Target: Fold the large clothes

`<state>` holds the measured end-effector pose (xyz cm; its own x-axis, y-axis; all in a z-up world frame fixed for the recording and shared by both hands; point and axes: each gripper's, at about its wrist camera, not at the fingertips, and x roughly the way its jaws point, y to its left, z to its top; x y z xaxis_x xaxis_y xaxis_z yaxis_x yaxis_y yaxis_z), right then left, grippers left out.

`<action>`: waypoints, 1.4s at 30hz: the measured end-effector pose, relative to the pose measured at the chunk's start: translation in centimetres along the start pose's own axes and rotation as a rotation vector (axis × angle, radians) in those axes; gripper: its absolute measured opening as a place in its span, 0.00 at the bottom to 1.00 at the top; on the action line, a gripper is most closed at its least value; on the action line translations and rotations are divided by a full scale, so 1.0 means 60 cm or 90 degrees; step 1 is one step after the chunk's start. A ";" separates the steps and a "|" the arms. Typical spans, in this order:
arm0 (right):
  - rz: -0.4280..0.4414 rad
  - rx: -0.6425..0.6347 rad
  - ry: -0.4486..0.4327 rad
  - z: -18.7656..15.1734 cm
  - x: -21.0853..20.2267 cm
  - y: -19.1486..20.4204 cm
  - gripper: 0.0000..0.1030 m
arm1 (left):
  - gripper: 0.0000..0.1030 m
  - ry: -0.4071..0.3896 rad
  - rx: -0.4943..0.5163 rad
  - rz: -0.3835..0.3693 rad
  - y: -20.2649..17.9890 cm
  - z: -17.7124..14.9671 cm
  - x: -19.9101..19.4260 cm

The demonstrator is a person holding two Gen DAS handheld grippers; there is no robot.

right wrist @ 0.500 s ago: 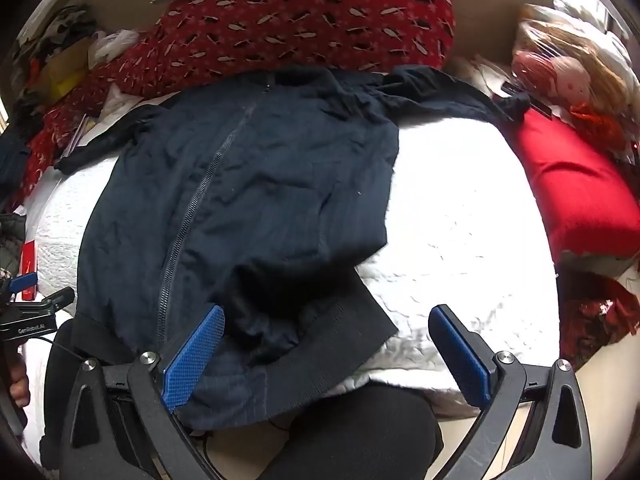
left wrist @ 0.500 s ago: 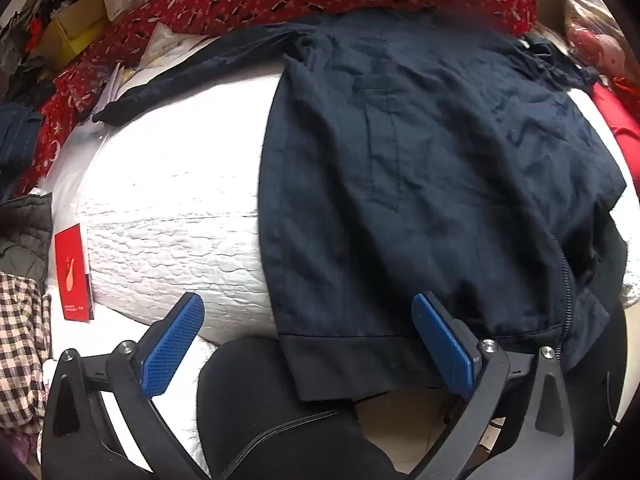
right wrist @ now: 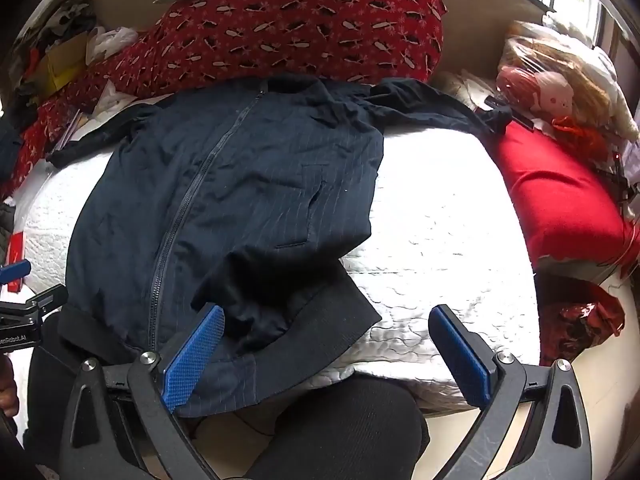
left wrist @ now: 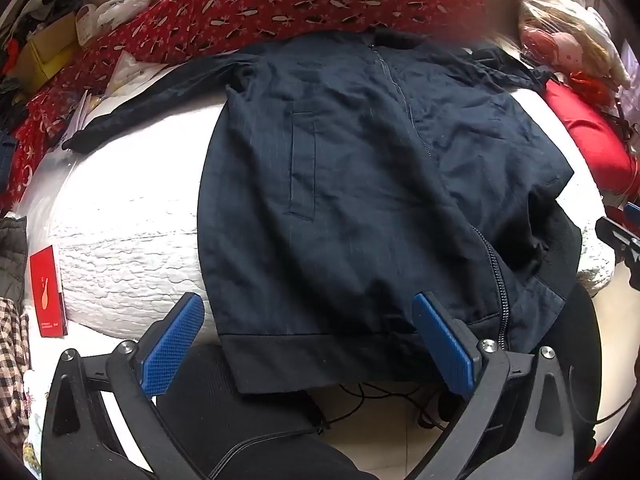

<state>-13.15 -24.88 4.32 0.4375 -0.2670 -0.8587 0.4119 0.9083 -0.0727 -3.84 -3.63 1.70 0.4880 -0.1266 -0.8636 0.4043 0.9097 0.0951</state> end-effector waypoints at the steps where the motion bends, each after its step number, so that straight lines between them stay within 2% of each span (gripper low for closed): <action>1: -0.005 -0.003 0.000 0.004 0.000 0.011 0.99 | 1.00 0.001 0.000 0.000 -0.001 0.001 0.000; 16: -0.014 -0.016 -0.006 0.000 0.000 0.031 0.99 | 1.00 -0.013 -0.014 -0.007 0.017 -0.005 -0.010; 25: -0.011 -0.011 -0.006 -0.004 -0.003 0.026 0.99 | 1.00 -0.018 -0.026 -0.022 0.024 -0.007 -0.018; 42: 0.001 0.009 -0.017 -0.013 -0.012 0.009 0.99 | 1.00 -0.026 -0.017 -0.017 0.019 -0.007 -0.030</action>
<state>-13.84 -23.97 4.49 0.4596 -0.2747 -0.8446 0.4221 0.9042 -0.0644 -4.57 -2.19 3.13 0.5090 -0.1661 -0.8446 0.3967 0.9160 0.0589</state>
